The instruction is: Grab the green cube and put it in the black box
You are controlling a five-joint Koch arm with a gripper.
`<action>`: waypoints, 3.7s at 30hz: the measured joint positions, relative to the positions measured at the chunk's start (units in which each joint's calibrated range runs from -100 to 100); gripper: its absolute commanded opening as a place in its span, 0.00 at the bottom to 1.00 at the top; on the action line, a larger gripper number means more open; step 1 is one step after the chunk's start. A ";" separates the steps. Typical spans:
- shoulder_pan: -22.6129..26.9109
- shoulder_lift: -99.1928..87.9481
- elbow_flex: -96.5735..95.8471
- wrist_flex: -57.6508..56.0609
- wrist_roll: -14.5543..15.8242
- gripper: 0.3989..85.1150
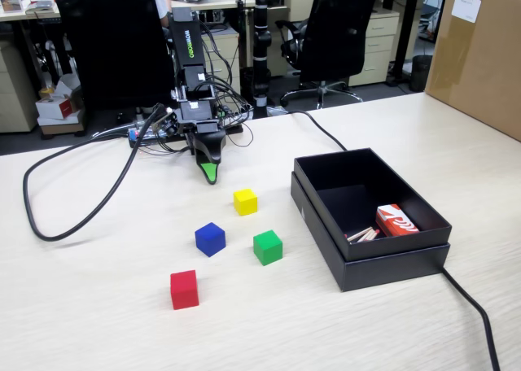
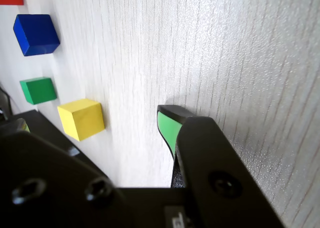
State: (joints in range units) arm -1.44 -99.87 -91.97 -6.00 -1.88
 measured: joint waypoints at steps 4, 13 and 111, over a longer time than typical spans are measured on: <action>0.00 0.00 0.00 0.00 -0.05 0.58; 0.00 0.00 0.00 0.00 -0.05 0.58; 3.81 100.71 106.07 -41.89 1.66 0.54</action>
State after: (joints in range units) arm 2.37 0.84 14.10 -47.89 -0.22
